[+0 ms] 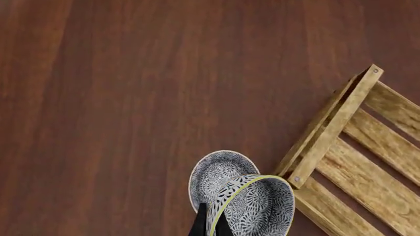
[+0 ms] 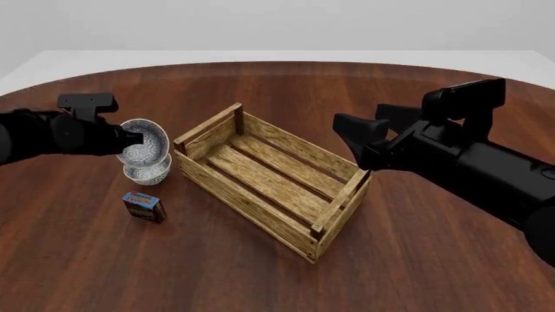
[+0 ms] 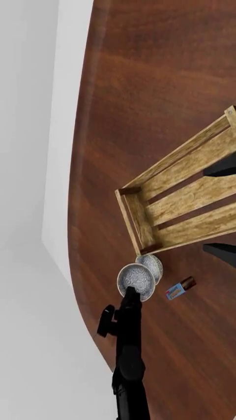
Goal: Stack the right bowl on the left bowl and place them in the tray.
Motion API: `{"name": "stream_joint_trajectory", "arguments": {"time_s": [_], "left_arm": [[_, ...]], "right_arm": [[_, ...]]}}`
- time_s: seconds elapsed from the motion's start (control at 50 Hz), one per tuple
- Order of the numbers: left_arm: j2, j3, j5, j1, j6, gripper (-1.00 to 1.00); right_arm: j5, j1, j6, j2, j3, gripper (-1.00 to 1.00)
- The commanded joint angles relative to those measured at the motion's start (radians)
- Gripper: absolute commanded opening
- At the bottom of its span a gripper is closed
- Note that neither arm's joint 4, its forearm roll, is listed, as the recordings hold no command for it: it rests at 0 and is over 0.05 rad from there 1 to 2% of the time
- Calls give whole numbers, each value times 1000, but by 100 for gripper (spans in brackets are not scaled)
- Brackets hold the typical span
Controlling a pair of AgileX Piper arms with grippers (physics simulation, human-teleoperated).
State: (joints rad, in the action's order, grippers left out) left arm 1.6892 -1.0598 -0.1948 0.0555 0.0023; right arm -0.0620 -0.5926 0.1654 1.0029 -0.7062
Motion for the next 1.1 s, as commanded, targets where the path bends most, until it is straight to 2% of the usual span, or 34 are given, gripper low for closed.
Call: {"name": "stream_joint_trajectory", "arguments": {"time_s": [0.02,0.34,0.58,1.04,1.06,1.1], "left_arm": [[7,25,65,-11,2,-100],[58,32,101,-12,-21,-100],[90,50,138,4,-9,-100],[86,39,120,2,-17,-100],[85,39,120,-1,-16,100],[83,39,118,-1,-16,100]], "right_arm": [[-8,3,-2,12,1,100],[-6,3,-2,9,1,100],[-8,4,-2,12,1,100],[-5,3,-3,9,-1,100],[-4,4,-2,9,-1,100],[-4,5,-2,8,-1,100]]}}
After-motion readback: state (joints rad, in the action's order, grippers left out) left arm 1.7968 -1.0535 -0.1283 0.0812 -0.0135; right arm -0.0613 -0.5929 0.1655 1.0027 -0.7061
